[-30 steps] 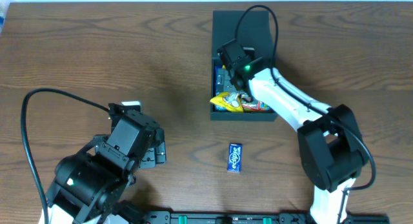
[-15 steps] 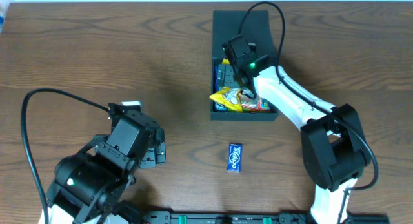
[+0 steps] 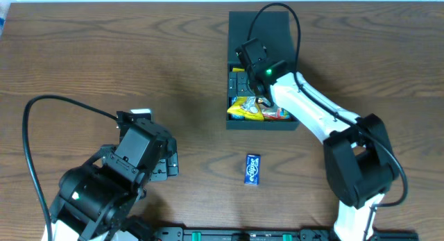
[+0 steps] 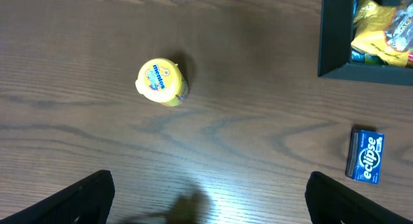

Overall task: Pack container
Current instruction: 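Withdraw the right gripper and move it to the blue Eclipse tin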

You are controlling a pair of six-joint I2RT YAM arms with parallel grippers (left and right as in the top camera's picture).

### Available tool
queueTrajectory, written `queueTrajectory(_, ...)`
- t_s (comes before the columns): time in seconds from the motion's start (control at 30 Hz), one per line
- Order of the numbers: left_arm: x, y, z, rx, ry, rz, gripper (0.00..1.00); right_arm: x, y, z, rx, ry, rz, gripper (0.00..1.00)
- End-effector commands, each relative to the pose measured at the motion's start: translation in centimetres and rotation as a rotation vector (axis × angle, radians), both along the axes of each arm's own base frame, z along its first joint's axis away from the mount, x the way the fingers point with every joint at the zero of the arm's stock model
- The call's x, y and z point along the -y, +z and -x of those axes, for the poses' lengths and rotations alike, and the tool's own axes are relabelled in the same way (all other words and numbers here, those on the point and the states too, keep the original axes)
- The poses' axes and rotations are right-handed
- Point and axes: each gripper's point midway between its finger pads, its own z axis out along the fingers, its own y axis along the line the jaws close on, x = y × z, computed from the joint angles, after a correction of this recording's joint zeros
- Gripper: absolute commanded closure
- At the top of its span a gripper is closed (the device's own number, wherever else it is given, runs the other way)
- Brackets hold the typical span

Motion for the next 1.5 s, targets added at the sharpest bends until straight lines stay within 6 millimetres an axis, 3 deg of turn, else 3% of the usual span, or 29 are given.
queueTrajectory(0.0,-0.5,0.1,-0.1,0.009,0.009,-0.023,0.05,-0.5,5.0,-0.1,0.095,0.034,-0.050,0.01)
queueTrajectory(0.23,-0.5,0.1,-0.1,0.009,0.009,-0.022,0.05,0.8,9.8,1.5,0.147,0.047,-0.059,0.01)
queueTrajectory(0.43,-0.5,0.1,-0.1,0.009,0.009,-0.022,0.05,5.9,12.8,6.1,0.078,0.020,0.042,0.01)
queueTrajectory(0.6,-0.5,0.1,-0.1,0.009,0.009,-0.022,0.05,10.6,14.8,11.4,-0.005,0.053,0.153,0.01)
queueTrajectory(0.8,-0.5,0.1,-0.1,0.009,0.009,-0.022,0.05,12.0,15.7,15.7,-0.087,0.103,0.160,0.01)
queueTrajectory(1.03,-0.5,0.1,-0.1,0.009,0.009,-0.022,0.05,10.2,13.4,19.9,-0.287,-0.061,0.035,0.01)
queueTrajectory(1.33,-0.5,0.1,-0.1,0.009,0.009,-0.022,0.05,3.6,5.3,23.6,-0.311,-0.032,0.002,0.01)
queueTrajectory(1.47,-0.5,0.1,-0.1,0.009,0.009,-0.023,0.05,2.7,2.4,24.2,-0.261,-0.093,0.002,0.01)
